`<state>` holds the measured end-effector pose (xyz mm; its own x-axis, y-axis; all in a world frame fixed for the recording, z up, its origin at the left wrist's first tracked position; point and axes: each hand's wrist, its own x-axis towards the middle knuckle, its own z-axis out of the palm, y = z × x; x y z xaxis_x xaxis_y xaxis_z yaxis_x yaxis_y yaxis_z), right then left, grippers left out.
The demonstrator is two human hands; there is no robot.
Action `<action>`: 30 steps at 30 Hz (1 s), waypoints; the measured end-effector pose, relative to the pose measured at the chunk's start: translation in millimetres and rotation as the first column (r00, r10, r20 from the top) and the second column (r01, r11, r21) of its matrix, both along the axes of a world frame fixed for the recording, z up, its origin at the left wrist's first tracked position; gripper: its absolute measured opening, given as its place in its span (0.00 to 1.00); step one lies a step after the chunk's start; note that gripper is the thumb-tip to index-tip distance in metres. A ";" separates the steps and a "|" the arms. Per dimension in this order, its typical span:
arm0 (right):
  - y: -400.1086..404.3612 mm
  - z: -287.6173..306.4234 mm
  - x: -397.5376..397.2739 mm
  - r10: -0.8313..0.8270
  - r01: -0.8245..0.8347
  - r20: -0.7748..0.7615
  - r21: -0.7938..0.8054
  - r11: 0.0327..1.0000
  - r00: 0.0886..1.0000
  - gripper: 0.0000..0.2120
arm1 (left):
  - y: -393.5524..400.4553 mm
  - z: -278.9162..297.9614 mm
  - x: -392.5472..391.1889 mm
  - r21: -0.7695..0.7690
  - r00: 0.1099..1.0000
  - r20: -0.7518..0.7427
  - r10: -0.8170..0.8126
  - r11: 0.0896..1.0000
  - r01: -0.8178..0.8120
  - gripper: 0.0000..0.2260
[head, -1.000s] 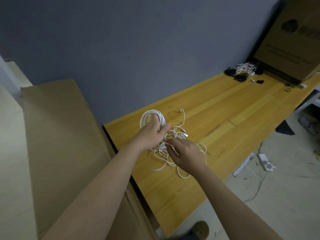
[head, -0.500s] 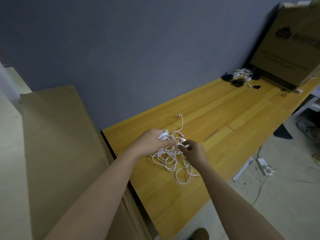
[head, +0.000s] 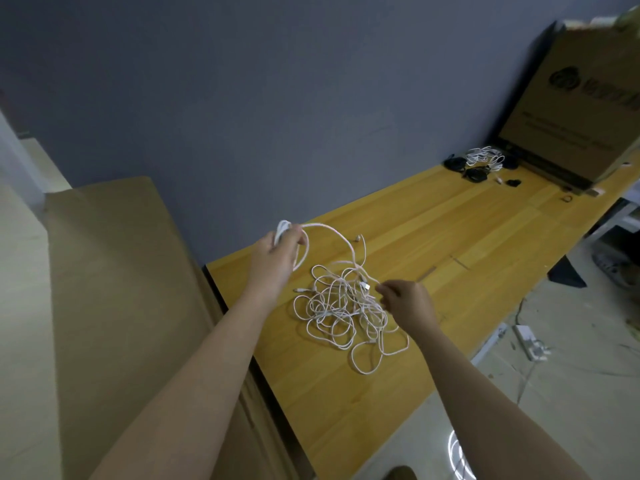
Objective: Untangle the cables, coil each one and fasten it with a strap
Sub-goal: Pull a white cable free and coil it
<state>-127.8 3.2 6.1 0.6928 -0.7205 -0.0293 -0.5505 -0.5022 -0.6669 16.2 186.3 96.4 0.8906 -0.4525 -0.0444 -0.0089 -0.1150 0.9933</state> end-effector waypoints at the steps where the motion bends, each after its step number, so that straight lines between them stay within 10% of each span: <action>1: -1.4 -9.5 -7.7 -0.040 0.043 -0.108 0.028 0.999 0.993 0.11 | 1.6 1.3 2.9 -0.033 0.999 -0.016 0.048 0.998 -0.048 0.13; 7: 6.6 -39.6 -27.2 -0.119 0.162 -0.325 0.108 0.981 0.938 0.12 | 1.9 -1.1 -1.1 0.063 0.994 0.089 -0.055 0.997 0.049 0.13; 13: 42.0 -9.8 0.3 -0.048 -0.040 0.294 0.285 0.958 0.955 0.24 | -3.0 -4.0 -9.6 0.089 0.969 0.161 -0.187 0.981 0.175 0.13; 19: 79.6 16.5 23.9 0.027 -0.229 0.546 0.306 0.924 0.837 0.06 | -3.4 -3.4 -11.3 0.098 0.971 0.164 -0.173 0.982 0.159 0.13; 23: 75.0 -7.5 15.6 0.050 -0.117 0.462 0.119 0.986 0.886 0.10 | 1.5 -5.1 -1.6 0.000 0.997 0.071 -0.026 1.000 0.026 0.12; 30: 60.1 -36.4 -21.7 -0.271 0.165 0.354 0.302 0.939 0.895 0.15 | 2.5 3.5 11.3 -0.120 0.965 -0.106 0.239 0.961 -0.251 0.12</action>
<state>-149.6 63.3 -30.3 0.5137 -0.8580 0.0013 -0.2993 -0.1806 -0.9369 27.5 188.8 99.9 0.9699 -0.2284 -0.0842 0.0931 0.0284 0.9953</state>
